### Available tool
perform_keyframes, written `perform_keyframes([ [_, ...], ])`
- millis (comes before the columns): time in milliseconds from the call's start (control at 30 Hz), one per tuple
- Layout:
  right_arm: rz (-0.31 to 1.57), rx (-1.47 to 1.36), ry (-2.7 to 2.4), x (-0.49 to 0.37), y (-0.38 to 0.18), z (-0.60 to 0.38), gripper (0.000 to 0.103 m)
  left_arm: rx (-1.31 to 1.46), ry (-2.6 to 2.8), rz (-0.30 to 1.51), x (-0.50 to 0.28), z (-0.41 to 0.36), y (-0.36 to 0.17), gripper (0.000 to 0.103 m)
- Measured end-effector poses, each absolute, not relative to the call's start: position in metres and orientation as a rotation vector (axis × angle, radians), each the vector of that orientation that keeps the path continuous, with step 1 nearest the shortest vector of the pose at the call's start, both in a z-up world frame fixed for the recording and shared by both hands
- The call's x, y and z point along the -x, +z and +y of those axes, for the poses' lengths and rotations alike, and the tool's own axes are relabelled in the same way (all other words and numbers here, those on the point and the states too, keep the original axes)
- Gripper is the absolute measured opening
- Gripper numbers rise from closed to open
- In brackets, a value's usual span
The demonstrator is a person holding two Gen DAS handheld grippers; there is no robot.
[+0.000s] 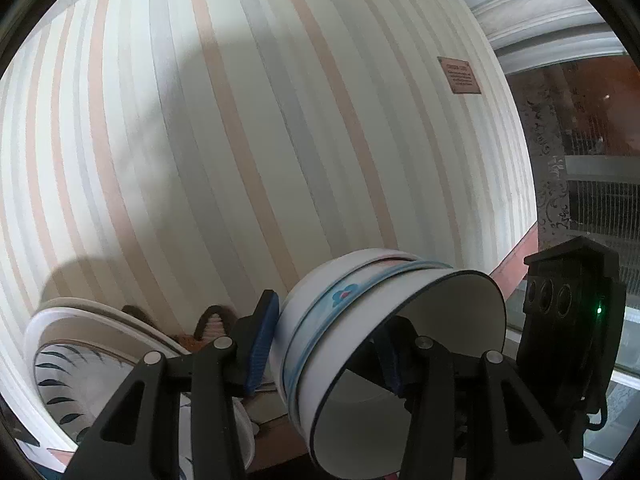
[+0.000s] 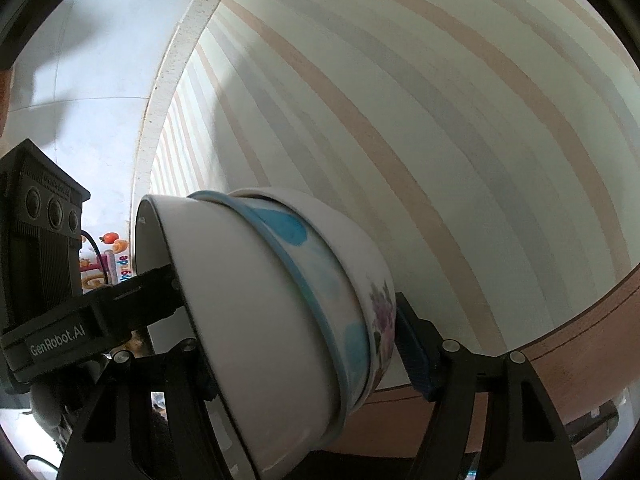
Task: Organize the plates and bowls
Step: 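Carry the bowl stack with both grippers over the blue-striped plate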
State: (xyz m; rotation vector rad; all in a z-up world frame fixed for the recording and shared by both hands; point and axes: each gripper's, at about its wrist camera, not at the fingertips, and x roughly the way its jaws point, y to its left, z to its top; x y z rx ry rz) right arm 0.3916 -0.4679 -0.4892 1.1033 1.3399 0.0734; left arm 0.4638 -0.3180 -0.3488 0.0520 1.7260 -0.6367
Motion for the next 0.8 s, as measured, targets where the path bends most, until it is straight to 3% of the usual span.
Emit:
perform_keyframes([
  [800,1.325,-1.028,0.189,-0.403,-0.427,-0.438,0.071,-0.02,-0.56,1.664,-0.477,-0.256,-0.3,0.043],
])
